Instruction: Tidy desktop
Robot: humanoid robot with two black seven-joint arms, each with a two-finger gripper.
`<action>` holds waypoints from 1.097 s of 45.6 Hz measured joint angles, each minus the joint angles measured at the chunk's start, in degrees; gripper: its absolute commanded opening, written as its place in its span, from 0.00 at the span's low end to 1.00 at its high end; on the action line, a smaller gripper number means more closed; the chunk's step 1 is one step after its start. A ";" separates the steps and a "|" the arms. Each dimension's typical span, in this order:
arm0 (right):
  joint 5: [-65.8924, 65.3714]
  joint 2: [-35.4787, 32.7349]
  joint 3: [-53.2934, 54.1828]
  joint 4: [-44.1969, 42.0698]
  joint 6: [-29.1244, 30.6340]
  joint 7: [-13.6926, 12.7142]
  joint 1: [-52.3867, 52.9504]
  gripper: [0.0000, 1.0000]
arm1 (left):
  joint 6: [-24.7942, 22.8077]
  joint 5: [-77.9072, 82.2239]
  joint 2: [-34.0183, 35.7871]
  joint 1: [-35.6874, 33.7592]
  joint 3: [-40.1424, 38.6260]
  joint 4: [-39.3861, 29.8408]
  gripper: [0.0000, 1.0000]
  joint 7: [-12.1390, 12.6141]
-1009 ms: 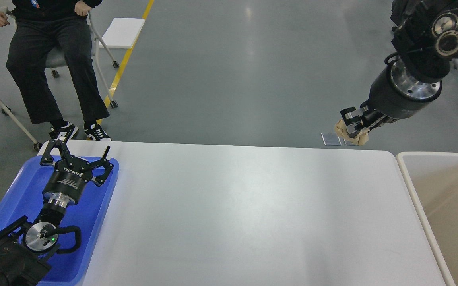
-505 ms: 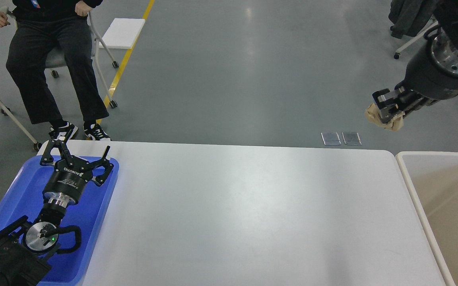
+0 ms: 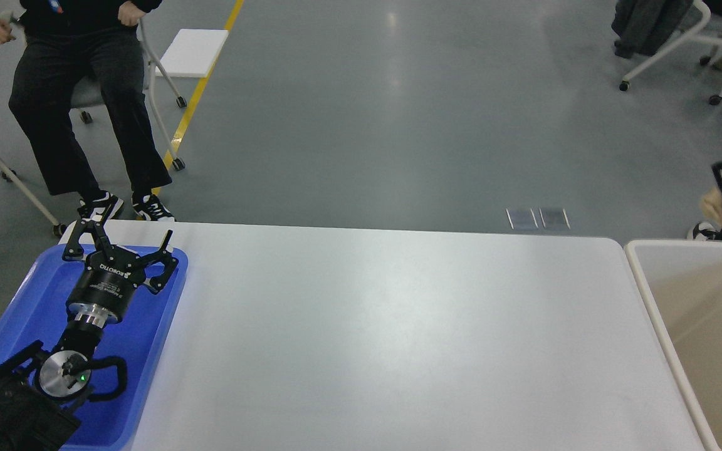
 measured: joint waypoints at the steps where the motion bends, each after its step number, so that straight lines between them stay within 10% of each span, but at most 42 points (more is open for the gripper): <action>1: -0.43 -1.32 -0.32 -0.51 0.00 -0.01 -0.46 0.00 | 0.00 0.00 0.00 -0.01 0.00 -0.01 0.99 -0.01; 30: -0.03 -24.27 20.08 -22.40 -0.28 0.35 -32.30 0.00 | 0.02 0.00 0.02 0.06 0.00 0.01 0.99 -0.08; 50: 8.10 -19.23 40.54 -32.92 -22.18 0.53 -62.75 0.00 | 0.04 0.00 0.05 0.08 0.00 0.01 0.99 -0.08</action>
